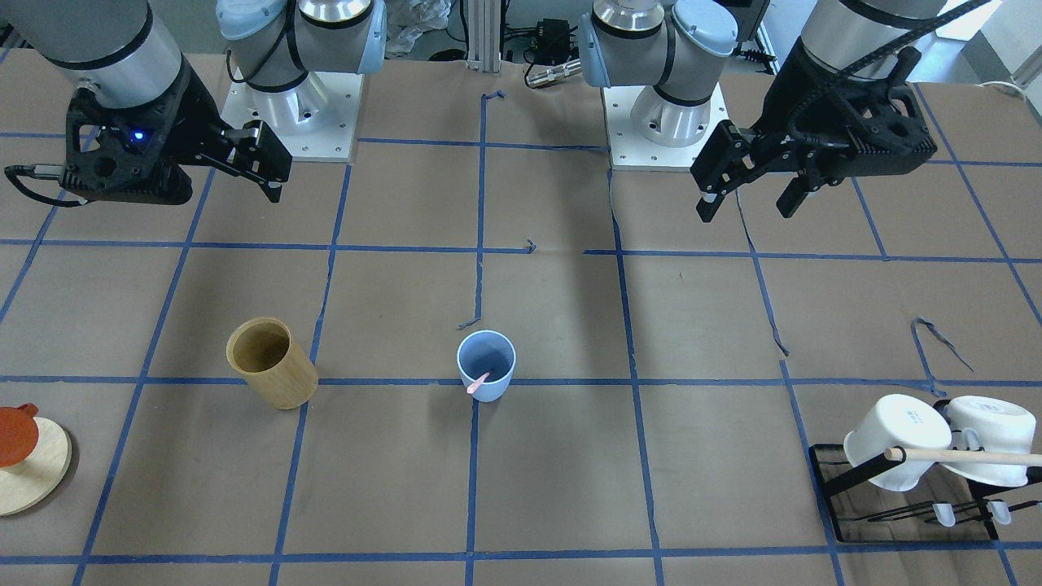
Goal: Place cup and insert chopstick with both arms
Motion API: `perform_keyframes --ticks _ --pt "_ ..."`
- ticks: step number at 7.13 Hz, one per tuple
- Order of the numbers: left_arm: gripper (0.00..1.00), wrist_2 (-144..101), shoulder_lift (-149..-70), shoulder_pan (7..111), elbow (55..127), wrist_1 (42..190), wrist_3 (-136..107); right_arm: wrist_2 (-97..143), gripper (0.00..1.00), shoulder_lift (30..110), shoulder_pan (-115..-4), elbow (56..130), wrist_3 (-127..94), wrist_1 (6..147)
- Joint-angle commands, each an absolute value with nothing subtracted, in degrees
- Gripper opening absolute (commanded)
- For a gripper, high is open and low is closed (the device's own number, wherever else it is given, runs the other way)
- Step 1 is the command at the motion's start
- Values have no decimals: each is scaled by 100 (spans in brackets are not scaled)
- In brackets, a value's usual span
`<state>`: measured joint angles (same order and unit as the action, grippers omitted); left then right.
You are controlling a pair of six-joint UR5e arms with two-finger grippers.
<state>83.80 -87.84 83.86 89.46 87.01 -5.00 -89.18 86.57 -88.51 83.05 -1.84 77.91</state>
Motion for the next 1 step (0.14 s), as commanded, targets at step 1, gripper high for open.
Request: perform_keyframes --ticks 1 --pt "100 8305 -8789 8262 9026 8684 -483 -8930 100 8692 -8842 8375 -193 7778"
